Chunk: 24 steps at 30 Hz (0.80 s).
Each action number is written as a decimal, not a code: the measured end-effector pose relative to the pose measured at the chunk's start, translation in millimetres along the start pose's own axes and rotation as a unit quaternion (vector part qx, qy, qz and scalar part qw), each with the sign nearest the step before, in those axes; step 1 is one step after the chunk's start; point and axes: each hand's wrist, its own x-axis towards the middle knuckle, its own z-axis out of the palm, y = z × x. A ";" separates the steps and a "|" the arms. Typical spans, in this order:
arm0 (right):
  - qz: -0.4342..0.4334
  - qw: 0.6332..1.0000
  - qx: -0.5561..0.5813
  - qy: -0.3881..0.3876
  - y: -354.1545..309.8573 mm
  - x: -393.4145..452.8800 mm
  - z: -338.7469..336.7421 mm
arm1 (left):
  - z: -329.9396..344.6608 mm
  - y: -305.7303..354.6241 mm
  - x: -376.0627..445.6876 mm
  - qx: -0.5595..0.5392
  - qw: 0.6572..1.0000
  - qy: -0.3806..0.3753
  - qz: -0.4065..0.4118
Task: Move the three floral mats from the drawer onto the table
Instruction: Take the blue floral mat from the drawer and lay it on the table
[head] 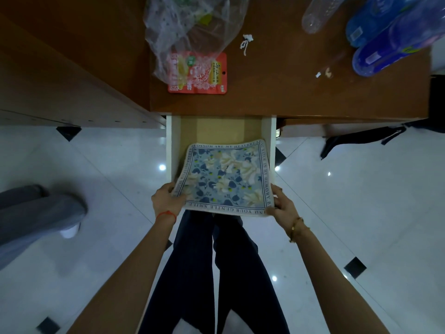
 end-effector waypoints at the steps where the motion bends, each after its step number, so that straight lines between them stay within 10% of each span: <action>1: -0.001 1.000 -0.012 -0.002 2.9 -3.1 -1.7 | 0.1 -1.4 -1.5 -0.006 1.000 -0.010 -0.008; 24: -0.085 0.992 0.026 0.084 -17.9 -48.7 -6.2 | -36.7 1.8 -45.2 -0.162 0.978 -0.118 0.053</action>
